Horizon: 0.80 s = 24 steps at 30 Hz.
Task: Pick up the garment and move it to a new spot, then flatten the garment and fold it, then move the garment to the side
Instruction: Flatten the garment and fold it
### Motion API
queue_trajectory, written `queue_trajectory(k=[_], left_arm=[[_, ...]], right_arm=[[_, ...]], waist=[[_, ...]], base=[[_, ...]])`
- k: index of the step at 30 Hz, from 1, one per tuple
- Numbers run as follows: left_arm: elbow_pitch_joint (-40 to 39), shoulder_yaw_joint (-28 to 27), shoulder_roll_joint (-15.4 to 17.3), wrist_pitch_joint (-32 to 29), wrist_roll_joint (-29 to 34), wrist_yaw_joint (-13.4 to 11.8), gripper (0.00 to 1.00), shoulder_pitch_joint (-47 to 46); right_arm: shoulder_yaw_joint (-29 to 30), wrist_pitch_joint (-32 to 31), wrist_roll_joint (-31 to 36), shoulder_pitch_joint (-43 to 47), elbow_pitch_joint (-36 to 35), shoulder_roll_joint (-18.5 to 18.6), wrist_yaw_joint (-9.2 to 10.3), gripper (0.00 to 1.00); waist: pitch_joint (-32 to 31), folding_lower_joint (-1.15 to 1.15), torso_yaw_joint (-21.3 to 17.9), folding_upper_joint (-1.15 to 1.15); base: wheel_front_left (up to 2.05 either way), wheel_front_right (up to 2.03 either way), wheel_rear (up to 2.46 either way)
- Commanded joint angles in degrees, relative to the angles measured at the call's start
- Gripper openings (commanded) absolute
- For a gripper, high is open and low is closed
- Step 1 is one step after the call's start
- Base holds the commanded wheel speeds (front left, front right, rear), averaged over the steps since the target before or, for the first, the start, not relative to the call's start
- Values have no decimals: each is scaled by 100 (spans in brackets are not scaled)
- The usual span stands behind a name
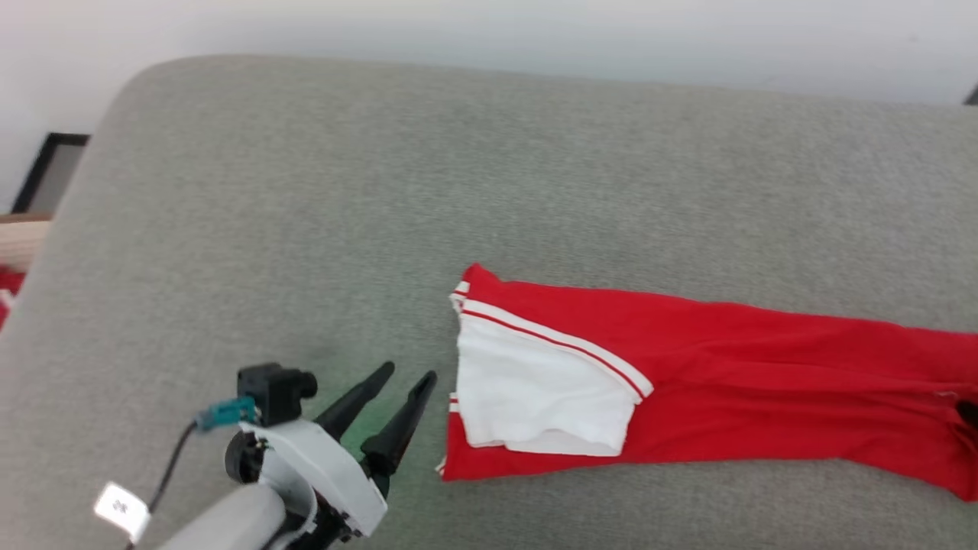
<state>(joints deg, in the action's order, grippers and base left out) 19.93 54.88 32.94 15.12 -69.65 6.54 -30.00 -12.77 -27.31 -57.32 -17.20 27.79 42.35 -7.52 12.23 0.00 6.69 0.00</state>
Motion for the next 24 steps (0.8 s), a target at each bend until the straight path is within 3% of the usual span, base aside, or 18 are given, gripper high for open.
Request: queue_trajectory(k=[1, 11, 12, 13, 15, 16, 21, 24], left_arm=[[68, -332, -158, -3, 353, -53, 100, 241], [-238, -2834, -1158, -2, 3348, -393, 100, 1527], [-339, -3032, -1284, -2, 3603, -407, 100, 1638], [-437, -3233, -1369, -1, 3905, -428, 100, 1729], [-609, -3531, -1508, -1, 4452, -396, 100, 1887], [-687, -3661, -1590, -1, 4699, -386, 100, 1961], [-924, -4032, -1891, -1, 5746, -358, 100, 2206], [-1012, -4231, -2060, -1, 6034, -337, 100, 2346]], right_arm=[[43, -89, -73, 120, 99, -96, 7, 100], [146, -545, 80, 68, 439, -615, -10, 100], [147, -566, 124, 39, 468, -674, -15, 92], [152, -597, 149, 13, 496, -722, -18, 60], [145, -652, 205, -26, 532, -817, -20, 26], [154, -672, 230, -58, 539, -852, -20, 2], [301, -591, 311, -135, 587, -868, -11, 0], [403, -559, 344, -175, 592, -852, 6, 0]], waist=[[-131, 0, 273, 0], [-153, 0, 461, 0], [-150, 0, 460, 0], [-147, 0, 456, 0], [-145, 0, 441, 0], [-143, 0, 432, 0], [-141, 0, 349, 0], [-149, 0, 269, 0]], base=[[0, 0, 0], [0, 0, 0], [0, 0, 0], [0, 0, 0], [0, 0, 0], [0, 0, 0], [0, 0, 0], [0, 0, 0]])
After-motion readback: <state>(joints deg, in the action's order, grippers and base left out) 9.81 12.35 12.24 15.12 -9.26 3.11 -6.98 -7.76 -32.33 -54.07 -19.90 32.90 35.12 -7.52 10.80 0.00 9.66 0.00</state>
